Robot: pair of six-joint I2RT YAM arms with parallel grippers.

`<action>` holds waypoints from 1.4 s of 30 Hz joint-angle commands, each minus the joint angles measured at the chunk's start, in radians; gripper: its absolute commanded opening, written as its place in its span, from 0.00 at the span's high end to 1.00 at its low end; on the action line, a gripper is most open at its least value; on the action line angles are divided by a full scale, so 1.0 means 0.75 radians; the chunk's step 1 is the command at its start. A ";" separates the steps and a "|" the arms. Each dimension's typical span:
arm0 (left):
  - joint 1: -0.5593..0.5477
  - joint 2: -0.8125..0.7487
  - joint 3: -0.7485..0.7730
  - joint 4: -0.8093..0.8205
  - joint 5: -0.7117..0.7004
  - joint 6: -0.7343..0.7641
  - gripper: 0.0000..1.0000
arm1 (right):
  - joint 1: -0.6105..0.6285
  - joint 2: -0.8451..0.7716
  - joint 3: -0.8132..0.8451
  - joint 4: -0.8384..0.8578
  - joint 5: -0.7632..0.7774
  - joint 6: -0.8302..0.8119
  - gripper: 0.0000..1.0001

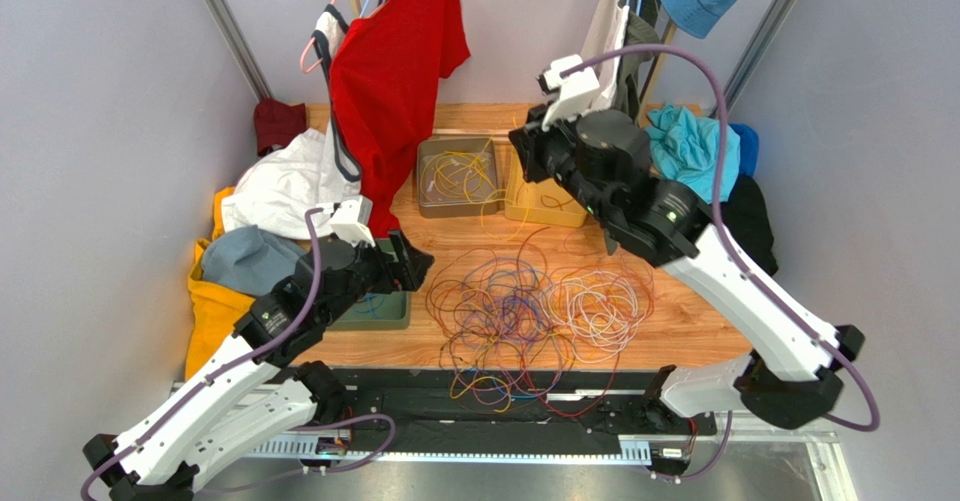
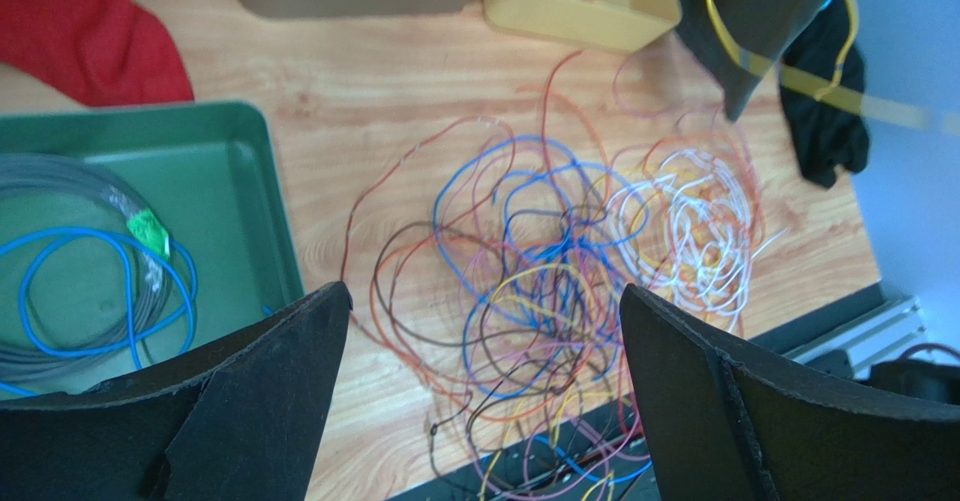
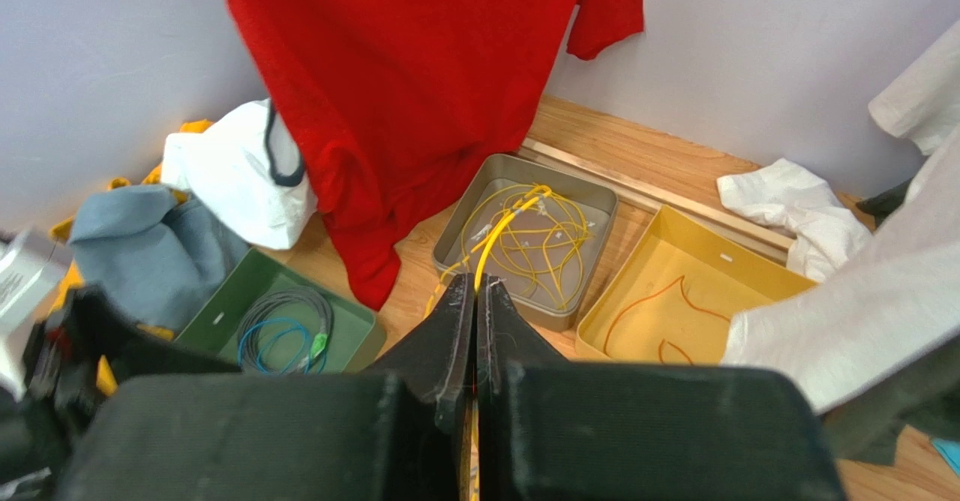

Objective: Untangle the cables

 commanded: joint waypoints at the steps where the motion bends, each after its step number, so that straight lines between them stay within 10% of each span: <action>1: 0.001 -0.027 -0.046 0.018 0.058 -0.038 0.02 | -0.098 0.145 0.171 0.167 -0.151 0.035 1.00; 17: 0.001 -0.066 -0.089 0.026 0.060 -0.013 0.02 | -0.258 0.881 0.599 0.383 -0.284 0.027 1.00; 39: 0.001 -0.042 -0.151 0.040 0.055 -0.013 0.02 | -0.360 1.280 0.470 0.509 -0.404 0.146 1.00; 42: 0.001 -0.034 -0.153 0.038 0.062 -0.019 0.02 | -0.360 1.274 0.458 0.451 -0.409 0.158 0.66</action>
